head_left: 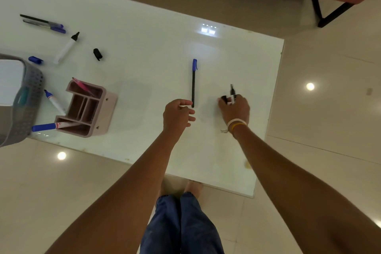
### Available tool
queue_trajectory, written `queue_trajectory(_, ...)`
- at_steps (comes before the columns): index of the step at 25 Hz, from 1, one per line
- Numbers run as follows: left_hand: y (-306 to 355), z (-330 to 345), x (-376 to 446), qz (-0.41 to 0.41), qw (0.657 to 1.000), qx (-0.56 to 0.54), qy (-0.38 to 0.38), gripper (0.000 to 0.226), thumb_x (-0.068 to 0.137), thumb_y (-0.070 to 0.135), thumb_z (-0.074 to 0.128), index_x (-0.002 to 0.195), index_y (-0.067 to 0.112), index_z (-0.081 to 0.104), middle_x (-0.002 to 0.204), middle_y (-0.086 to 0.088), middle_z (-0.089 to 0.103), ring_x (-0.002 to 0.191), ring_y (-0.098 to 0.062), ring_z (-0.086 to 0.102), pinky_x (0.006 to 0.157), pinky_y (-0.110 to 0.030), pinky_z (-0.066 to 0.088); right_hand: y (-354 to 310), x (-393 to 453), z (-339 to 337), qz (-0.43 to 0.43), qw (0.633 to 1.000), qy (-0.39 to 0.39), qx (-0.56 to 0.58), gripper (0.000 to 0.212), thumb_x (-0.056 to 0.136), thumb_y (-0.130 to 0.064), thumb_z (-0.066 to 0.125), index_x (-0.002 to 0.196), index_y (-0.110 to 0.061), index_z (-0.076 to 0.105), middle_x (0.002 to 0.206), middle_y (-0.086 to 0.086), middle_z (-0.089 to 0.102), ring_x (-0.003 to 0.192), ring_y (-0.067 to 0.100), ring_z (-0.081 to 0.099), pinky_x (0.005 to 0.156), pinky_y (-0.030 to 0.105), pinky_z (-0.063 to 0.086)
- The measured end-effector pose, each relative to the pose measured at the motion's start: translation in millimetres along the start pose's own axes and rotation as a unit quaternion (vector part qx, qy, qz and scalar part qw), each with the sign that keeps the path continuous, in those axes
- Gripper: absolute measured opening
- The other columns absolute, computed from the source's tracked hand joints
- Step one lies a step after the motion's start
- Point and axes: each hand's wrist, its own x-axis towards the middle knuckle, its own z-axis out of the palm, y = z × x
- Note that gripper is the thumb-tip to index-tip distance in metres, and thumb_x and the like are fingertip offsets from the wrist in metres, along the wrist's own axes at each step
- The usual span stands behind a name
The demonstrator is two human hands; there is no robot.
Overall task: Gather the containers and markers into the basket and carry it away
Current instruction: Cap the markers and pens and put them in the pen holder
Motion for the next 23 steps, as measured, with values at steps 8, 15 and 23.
queue_trajectory(8,10.6,-21.8,20.9,-0.136,0.956,-0.257,0.027,0.023,0.088,0.010,0.066,0.109,0.002,0.068,0.102,-0.016,0.073,0.088,-0.024,0.072,0.081,-0.036,0.060,-55.0,-66.6,46.6,-0.134,0.975,-0.170,0.059,0.019,0.081,-0.033,0.065,0.092,-0.020,0.057,0.078,-0.007,0.061,0.071,0.012,0.060,0.070,0.032,0.055)
queue_trajectory(15,26.3,-87.6,42.4,-0.095,0.891,-0.443,0.029,0.008,0.093,0.017,0.062,0.094,0.009,0.063,0.088,-0.007,0.072,0.083,-0.016,0.073,0.082,-0.029,0.058,-78.2,-84.3,62.5,-0.284,0.940,-0.188,-0.002,0.028,0.103,-0.026,0.038,0.116,-0.013,0.058,0.092,0.003,0.061,0.079,0.017,0.055,0.069,0.031,0.047)
queue_trajectory(23,35.2,-114.6,43.9,0.003,0.960,-0.281,-0.016,0.016,0.093,0.009,0.059,0.106,0.009,0.068,0.093,-0.012,0.071,0.089,-0.024,0.069,0.086,-0.034,0.059,-111.2,-96.1,73.5,-0.309,0.939,-0.125,-0.081,0.033,0.102,-0.032,0.041,0.113,-0.014,0.066,0.096,0.004,0.067,0.080,0.016,0.059,0.073,0.030,0.052)
